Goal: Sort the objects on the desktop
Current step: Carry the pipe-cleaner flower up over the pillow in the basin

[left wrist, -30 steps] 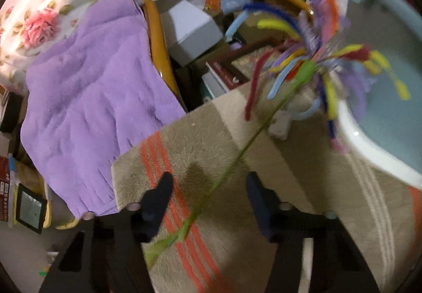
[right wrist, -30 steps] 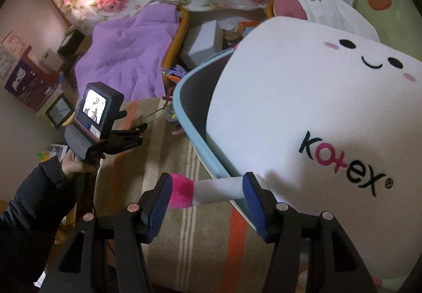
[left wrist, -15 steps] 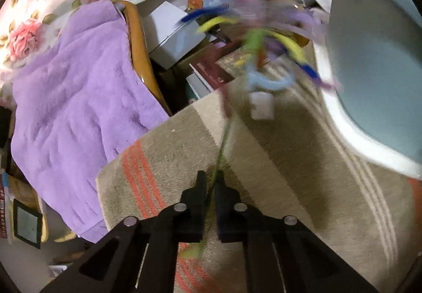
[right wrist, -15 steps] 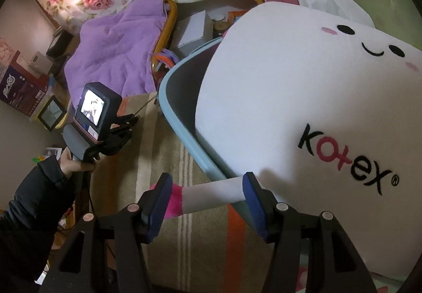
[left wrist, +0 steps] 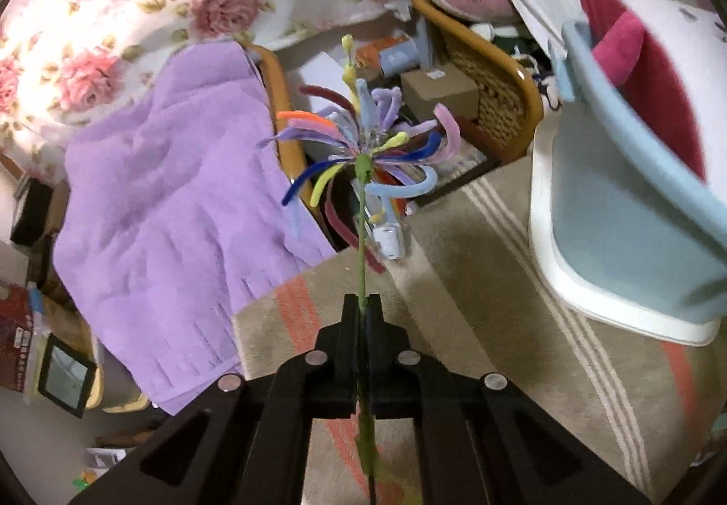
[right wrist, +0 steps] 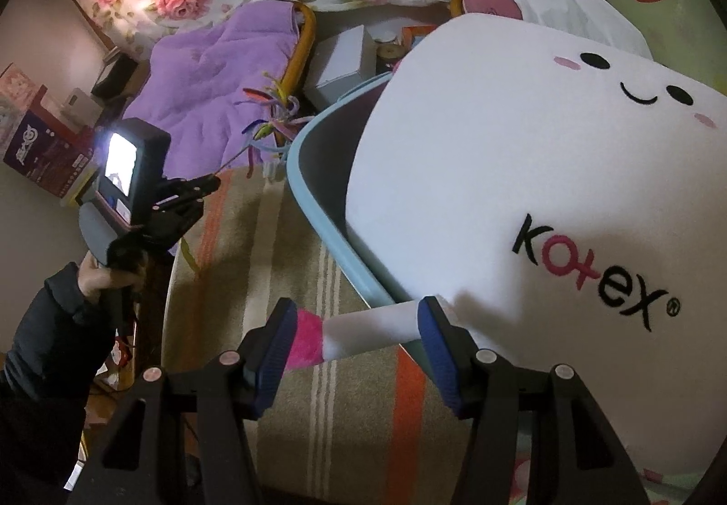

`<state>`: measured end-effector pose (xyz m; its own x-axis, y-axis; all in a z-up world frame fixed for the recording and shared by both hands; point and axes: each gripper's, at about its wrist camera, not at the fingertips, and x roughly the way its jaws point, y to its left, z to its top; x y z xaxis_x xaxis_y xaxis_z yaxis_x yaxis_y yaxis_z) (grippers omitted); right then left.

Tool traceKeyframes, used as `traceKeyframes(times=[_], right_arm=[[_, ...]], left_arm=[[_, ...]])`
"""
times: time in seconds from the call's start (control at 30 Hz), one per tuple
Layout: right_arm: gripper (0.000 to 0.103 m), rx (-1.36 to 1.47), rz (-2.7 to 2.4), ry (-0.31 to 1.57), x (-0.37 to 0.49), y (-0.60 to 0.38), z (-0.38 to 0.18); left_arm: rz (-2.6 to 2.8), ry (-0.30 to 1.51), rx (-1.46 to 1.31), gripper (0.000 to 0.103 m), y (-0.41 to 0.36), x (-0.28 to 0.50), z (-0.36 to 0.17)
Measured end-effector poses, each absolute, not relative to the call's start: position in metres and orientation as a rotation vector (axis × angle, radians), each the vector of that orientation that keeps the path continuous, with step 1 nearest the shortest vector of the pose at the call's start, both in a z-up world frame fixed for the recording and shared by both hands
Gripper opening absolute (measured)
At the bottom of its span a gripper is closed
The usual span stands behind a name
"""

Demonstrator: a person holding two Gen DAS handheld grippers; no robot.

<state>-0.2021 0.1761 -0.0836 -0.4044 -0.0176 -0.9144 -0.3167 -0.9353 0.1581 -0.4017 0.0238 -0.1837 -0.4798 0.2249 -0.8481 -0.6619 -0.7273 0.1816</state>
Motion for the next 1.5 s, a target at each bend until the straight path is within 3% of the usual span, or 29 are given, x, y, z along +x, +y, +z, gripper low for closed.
traceKeyframes(times=[0.57, 0.9, 1.5], right_arm=[[0.059, -1.492, 2.555, 0.473, -0.152, 0.174, -0.049], [0.059, -1.409, 2.611, 0.512, -0.112, 0.182, -0.026], [0.059, -1.349, 2.561, 0.542, -0.063, 0.215, -0.021]], left_arm=[[2.341, 0.647, -0.9, 0.001, 0.02, -0.33, -0.054], [2.317, 0.64, -0.707, 0.001, 0.057, -0.272, 0.01], [2.119, 0.599, -0.568, 0.001, 0.171, -0.215, 0.027]])
